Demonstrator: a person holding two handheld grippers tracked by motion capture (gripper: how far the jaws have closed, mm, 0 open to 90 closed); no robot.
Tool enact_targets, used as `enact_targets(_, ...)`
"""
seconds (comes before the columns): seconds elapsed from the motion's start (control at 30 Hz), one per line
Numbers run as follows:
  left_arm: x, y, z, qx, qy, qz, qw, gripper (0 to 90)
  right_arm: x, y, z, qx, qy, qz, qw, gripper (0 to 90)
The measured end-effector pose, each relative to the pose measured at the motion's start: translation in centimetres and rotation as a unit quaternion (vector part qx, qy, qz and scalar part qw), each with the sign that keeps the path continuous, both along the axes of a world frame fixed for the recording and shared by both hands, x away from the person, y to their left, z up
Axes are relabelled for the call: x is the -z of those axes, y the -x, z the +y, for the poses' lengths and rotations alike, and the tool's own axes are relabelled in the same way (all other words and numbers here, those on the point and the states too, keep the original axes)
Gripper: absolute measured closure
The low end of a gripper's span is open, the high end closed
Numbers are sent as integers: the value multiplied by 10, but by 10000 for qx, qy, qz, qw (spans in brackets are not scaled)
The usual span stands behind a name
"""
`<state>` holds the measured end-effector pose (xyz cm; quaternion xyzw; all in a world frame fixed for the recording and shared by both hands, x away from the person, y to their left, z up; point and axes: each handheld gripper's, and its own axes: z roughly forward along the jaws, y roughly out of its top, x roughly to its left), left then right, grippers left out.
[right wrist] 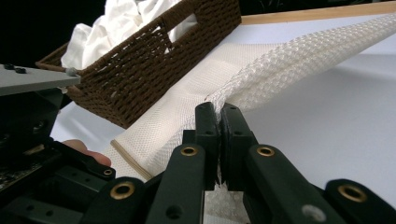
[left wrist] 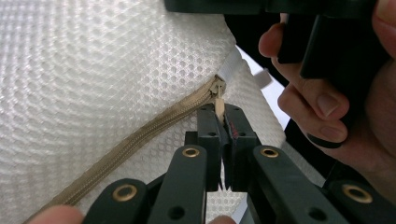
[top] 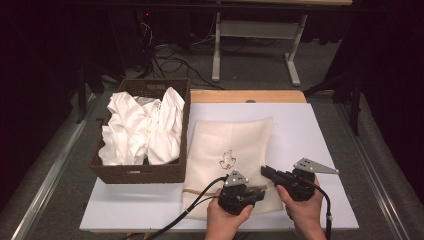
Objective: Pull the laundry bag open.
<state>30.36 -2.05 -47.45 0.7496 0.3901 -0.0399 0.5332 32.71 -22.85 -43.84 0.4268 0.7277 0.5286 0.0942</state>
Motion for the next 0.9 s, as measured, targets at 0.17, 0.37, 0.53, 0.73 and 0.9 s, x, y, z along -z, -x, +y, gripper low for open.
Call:
enact_targets(0.17,3,-1,4,-45,111,51,9999,870,-3,2,1,-63,46,-113,9999,891)
enact_targets(0.37,8,-4,17,-192,363,187,9990,871,-4,-1,-5,-86,-115,-46,9999,886)
enact_targets(0.53,8,-4,17,-337,406,154,9985,870,4,-5,-7,-247,-486,198,9983,777)
enact_targets(0.73,8,-7,17,-529,500,140,9973,870,8,-2,-13,-289,-668,319,9968,705)
enact_targets(0.9,7,-8,16,-647,605,162,9959,871,15,1,-13,-226,-798,533,9951,699)
